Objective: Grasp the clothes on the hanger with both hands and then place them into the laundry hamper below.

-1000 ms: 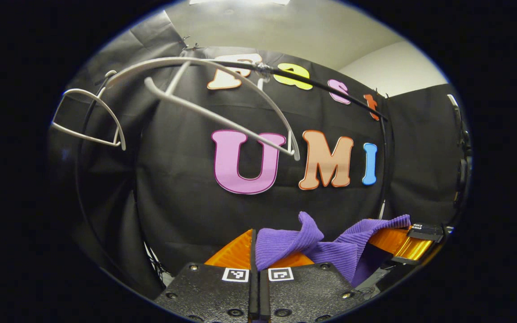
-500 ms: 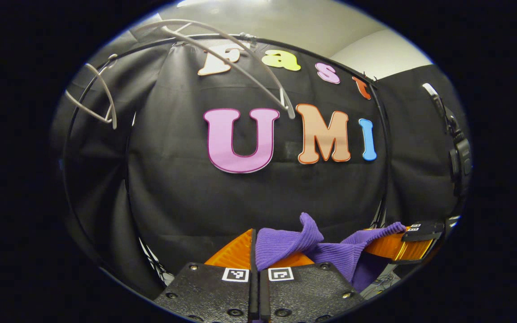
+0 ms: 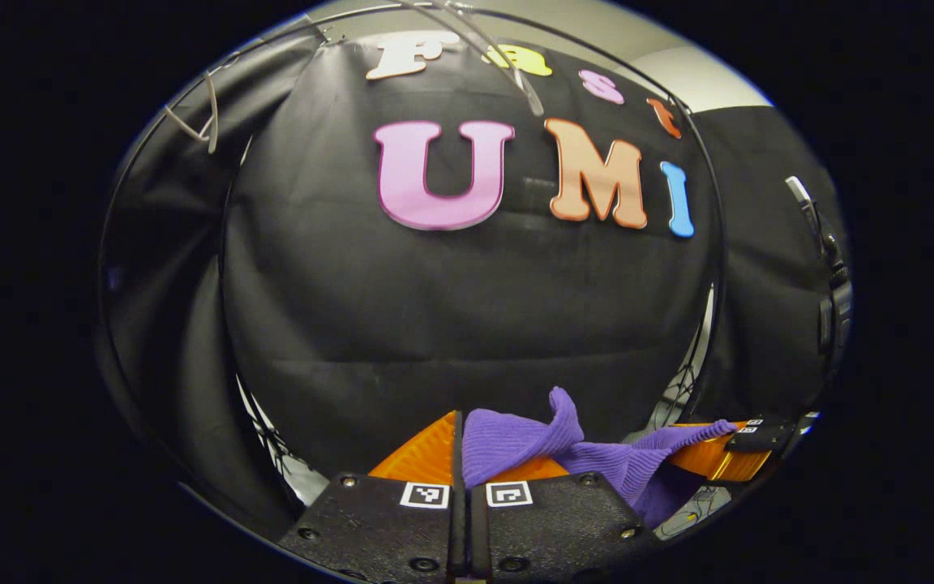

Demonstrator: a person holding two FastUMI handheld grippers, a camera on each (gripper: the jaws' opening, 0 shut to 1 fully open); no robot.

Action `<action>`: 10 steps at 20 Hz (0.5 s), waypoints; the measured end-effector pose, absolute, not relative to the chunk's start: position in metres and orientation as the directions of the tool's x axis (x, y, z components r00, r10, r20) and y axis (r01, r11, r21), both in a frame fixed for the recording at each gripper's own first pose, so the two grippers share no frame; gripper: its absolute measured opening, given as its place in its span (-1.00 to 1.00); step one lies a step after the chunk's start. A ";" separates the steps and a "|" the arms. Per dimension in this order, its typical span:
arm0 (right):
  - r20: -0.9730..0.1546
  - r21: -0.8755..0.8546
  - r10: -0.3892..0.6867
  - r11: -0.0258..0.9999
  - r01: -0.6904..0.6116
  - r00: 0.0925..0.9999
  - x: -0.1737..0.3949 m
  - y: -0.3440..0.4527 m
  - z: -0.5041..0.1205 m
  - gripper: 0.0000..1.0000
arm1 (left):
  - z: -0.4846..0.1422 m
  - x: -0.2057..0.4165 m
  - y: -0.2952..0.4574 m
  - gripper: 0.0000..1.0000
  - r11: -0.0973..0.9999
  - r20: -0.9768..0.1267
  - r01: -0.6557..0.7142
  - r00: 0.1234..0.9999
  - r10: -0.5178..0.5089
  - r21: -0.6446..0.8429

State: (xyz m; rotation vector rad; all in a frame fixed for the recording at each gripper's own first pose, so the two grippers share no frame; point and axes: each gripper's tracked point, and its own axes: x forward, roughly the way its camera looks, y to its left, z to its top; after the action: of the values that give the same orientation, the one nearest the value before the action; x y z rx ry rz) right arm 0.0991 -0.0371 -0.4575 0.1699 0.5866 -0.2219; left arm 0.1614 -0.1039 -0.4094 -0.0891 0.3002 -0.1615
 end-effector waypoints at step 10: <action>-0.736 0.052 -0.153 0.958 0.281 0.659 0.075 -0.030 -0.559 -0.95 | -0.557 0.133 -0.095 -0.92 0.984 -0.584 0.111 0.793 -0.173 -0.141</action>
State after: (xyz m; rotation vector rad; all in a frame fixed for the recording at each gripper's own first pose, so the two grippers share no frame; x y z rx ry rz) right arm 0.0746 -0.0300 -0.5592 0.1668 0.8153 -0.2465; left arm 0.1333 -0.0953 -0.5567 -0.1016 0.6377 -0.1529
